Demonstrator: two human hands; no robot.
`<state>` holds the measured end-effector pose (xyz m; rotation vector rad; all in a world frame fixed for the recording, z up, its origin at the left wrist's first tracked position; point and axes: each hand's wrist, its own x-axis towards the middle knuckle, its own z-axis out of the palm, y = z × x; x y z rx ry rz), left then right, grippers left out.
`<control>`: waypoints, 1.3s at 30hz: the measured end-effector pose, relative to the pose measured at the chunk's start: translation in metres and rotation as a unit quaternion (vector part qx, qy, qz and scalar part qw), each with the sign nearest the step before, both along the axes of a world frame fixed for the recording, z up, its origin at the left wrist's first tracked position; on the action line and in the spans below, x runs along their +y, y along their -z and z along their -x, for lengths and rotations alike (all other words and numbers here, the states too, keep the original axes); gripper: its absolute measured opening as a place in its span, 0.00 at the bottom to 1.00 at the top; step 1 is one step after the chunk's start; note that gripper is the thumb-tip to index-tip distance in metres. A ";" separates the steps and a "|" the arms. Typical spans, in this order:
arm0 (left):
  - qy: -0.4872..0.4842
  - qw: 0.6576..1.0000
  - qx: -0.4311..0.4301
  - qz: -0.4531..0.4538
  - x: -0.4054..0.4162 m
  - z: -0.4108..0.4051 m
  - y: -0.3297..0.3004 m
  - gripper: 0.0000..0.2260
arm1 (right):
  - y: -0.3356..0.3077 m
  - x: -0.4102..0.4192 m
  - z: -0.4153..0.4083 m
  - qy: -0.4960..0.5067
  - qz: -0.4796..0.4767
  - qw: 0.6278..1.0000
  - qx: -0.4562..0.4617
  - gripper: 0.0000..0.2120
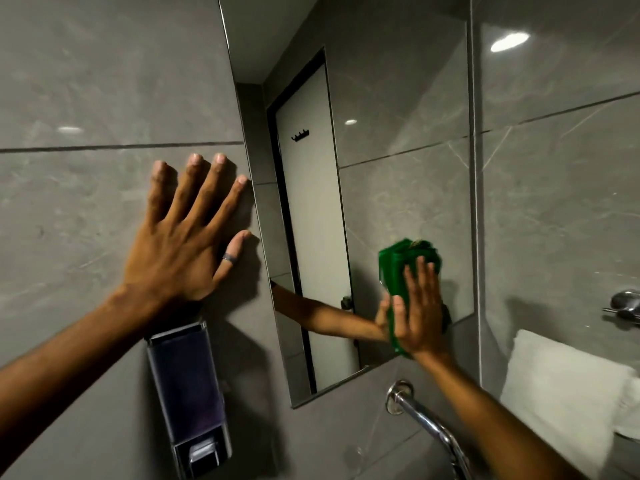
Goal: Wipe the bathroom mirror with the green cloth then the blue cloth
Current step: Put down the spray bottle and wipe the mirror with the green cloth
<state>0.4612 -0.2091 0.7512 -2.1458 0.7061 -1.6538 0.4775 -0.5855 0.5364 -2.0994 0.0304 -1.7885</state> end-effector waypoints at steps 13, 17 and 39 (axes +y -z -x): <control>0.012 1.000 -0.003 -0.006 0.001 -0.003 0.002 0.36 | 0.006 -0.042 -0.003 0.003 -0.274 0.961 0.033 0.34; 0.019 1.000 0.000 -0.006 -0.001 0.000 0.002 0.36 | 0.013 0.034 -0.002 -0.015 -0.198 0.979 -0.036 0.27; 0.318 0.827 0.410 0.216 0.031 0.173 0.138 0.32 | 0.023 0.279 0.220 -0.666 -0.639 0.383 0.027 0.28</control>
